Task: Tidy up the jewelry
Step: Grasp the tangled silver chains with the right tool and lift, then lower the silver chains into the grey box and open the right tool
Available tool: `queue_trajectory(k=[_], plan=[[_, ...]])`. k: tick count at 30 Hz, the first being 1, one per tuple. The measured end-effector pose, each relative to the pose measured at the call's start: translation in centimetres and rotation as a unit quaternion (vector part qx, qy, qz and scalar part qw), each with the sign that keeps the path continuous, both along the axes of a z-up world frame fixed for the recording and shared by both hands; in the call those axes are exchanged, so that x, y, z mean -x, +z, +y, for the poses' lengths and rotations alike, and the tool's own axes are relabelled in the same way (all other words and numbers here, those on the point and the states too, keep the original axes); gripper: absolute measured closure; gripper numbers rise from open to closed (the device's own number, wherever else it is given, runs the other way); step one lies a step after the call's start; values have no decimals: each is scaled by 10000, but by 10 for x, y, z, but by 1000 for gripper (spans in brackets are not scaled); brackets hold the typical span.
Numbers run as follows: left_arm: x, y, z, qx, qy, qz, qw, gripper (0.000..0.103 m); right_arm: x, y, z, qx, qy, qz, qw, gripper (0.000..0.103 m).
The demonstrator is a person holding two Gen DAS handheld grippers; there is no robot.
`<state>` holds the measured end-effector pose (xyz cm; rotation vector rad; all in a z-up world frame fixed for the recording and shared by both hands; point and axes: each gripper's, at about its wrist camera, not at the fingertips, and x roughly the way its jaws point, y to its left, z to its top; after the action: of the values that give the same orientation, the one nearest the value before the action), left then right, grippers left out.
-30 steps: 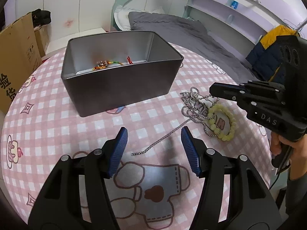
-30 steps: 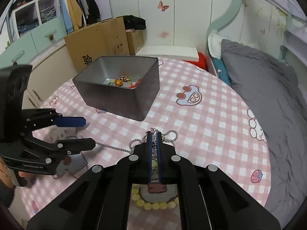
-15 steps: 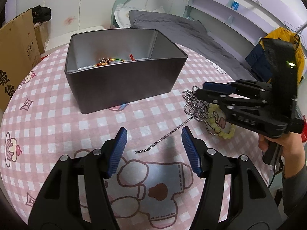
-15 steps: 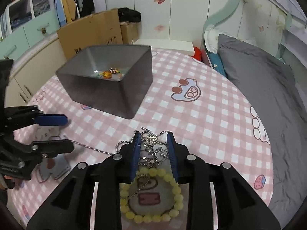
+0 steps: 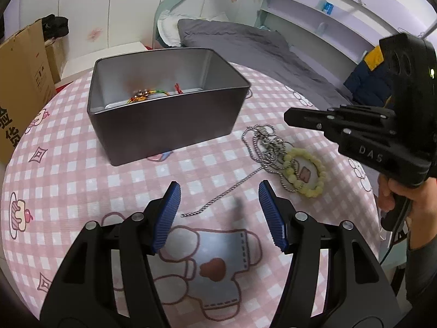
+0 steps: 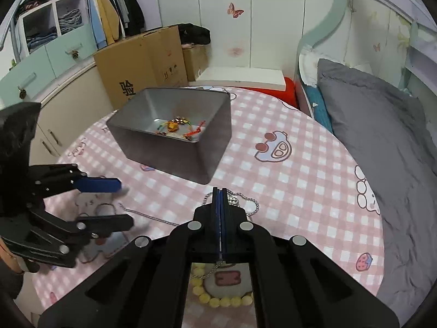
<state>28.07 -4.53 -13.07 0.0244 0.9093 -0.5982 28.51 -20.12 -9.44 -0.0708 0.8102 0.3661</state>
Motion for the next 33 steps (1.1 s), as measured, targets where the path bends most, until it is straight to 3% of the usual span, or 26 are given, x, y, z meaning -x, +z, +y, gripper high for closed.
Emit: queue_trajectory(k=[2,4,6,7,14,17,19,24,33], plan=[[2,2,-1,11,-6,-20,10000,44,-1,1,-2,-19,-96,-4,10000,101],[4,4,0,16,-12,-40,10000,43,-7,-6,-4,-32,-145,154,9998,93],[3,5,1,25,4,-48,10000,43,-9,-13,0,58,-155,183,9997,79],[3,5,3,40,10,-31,10000,43,-12,-17,2,66,-163,208,9996,78],[-9,1,8,40,83,32,10000,42,-31,-43,10,387,-189,348,9985,77],[-16,2,9,73,149,39,9999,42,-30,-44,11,425,-159,284,9986,90],[-18,4,8,64,166,5,9998,43,-27,-43,10,386,-127,307,9987,90],[-17,11,4,99,73,-112,9999,43,-9,-13,-3,-352,-105,136,9992,90],[10,29,-16,118,-238,-548,9981,42,34,56,15,-586,221,-564,9964,90]])
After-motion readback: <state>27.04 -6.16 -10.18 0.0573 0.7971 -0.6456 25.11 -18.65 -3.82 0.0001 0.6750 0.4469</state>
